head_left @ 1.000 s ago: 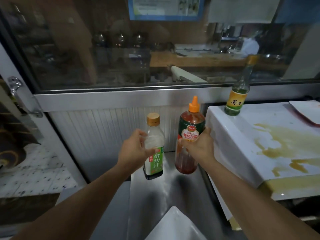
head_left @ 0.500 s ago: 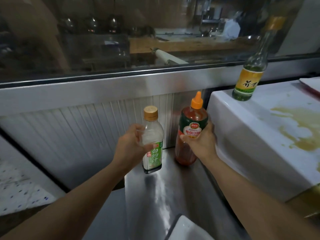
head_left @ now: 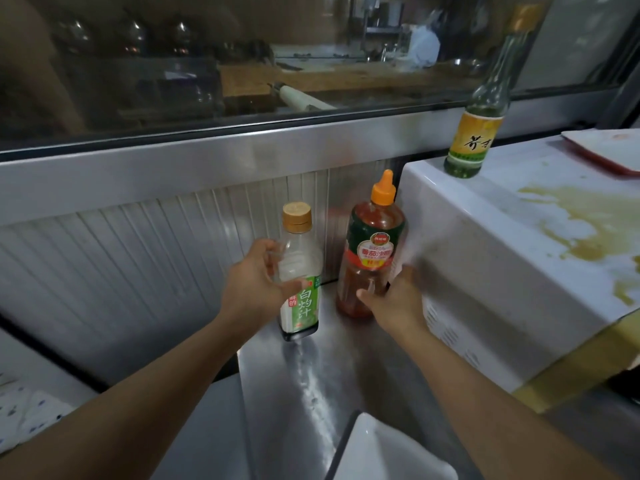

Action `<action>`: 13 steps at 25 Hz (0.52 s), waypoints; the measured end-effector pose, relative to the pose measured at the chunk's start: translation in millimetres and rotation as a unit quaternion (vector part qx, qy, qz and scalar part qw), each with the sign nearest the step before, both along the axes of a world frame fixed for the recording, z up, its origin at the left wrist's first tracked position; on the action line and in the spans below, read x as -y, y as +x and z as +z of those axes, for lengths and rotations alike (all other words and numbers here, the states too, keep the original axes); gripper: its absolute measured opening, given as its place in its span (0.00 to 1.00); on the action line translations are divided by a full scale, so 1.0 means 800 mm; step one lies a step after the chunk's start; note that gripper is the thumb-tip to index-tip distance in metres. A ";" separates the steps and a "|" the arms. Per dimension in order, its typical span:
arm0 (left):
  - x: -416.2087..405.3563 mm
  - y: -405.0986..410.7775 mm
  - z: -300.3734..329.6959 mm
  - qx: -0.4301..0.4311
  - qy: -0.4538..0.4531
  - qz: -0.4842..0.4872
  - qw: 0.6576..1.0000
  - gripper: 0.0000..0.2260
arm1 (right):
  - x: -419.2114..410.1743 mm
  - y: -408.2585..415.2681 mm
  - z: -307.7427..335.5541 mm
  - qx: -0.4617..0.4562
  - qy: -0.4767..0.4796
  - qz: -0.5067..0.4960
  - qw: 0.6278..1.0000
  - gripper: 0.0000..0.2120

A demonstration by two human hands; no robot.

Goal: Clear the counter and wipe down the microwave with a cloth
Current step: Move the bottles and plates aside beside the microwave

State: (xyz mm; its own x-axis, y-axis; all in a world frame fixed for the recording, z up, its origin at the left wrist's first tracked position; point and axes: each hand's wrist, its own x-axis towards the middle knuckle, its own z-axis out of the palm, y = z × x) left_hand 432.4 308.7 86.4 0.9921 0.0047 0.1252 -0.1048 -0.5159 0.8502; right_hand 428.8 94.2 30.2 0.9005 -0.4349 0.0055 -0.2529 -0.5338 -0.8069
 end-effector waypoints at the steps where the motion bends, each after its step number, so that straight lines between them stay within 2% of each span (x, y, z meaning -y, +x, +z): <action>1: 0.001 0.001 0.000 0.001 -0.001 -0.001 1.000 0.25 | -0.003 -0.006 -0.010 -0.031 -0.008 -0.004 0.999 0.36; 4: 0.003 0.007 -0.006 0.016 0.000 -0.005 1.000 0.25 | -0.010 -0.005 -0.037 -0.079 -0.010 -0.009 0.997 0.39; 13: -0.007 0.028 -0.020 0.044 -0.028 -0.030 0.998 0.25 | -0.030 0.038 -0.060 -0.082 -0.018 -0.043 0.996 0.42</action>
